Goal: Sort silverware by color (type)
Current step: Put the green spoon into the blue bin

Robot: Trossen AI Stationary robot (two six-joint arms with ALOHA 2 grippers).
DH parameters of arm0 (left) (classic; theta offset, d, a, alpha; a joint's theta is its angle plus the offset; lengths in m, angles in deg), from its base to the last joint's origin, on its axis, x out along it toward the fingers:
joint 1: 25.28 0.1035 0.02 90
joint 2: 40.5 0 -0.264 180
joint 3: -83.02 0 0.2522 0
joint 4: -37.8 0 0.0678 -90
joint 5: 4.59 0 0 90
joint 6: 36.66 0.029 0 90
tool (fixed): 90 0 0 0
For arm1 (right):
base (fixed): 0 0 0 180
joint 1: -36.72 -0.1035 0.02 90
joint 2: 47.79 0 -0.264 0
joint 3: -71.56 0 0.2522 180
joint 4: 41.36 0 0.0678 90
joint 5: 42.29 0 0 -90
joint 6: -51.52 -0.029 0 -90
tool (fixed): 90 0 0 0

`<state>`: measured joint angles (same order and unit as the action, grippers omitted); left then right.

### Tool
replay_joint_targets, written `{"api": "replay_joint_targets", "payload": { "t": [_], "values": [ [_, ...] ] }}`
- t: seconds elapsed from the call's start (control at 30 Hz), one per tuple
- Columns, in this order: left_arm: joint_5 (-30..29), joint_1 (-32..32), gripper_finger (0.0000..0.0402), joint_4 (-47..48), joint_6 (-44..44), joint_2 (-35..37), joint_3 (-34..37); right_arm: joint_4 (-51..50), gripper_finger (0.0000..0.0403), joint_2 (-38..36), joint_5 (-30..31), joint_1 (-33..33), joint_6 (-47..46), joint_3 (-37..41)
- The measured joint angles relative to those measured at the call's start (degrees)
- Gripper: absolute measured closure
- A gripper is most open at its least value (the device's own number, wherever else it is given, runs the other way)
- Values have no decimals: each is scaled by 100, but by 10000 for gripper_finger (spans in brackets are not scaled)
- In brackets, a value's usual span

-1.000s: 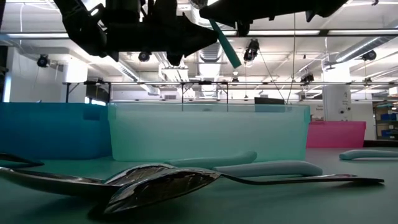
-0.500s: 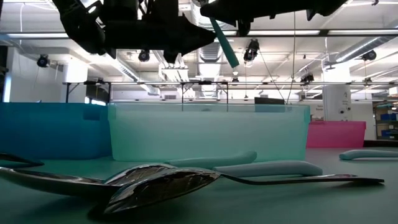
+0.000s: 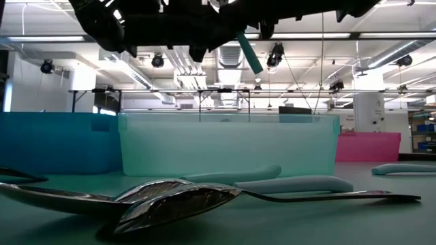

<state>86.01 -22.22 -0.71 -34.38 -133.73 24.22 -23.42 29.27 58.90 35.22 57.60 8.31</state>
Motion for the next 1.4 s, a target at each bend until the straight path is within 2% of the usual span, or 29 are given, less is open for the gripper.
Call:
{"api": "replay_joint_targets", "payload": {
  "t": [0.1, 0.2, 0.47, 0.77, 0.93, 1.07, 1.27, 1.4],
  "values": [
    [-120, -2, 339, 85, -2, -2, 20, 5, 394, -2, 19, 0, 12, 0],
    [-114, -6, 377, 81, 6, -4, 25, 19, 394, -2, 30, 4, 5, 0],
    [8, -6, 379, 106, -118, -7, 29, -74, 387, -10, 53, 4, -26, 0],
    [13, 12, 379, 762, -152, 260, 71, -1729, 298, -751, 93, 31, -349, -2],
    [0, 12, 379, 2351, -190, 677, 73, -3313, 261, -1326, 78, 31, -1350, -4],
    [-10, 12, 379, 3931, -348, 1222, 73, -4724, 260, -1581, -29, 28, -2178, -7],
    [-11, 12, 379, 6517, -834, 2366, 6, -6366, 279, -1489, -1244, 26, -3089, -7],
    [-11, 12, 379, 8239, -1276, 2914, -195, -7116, 291, -1157, -2131, 25, -3254, -7]
  ]
}}
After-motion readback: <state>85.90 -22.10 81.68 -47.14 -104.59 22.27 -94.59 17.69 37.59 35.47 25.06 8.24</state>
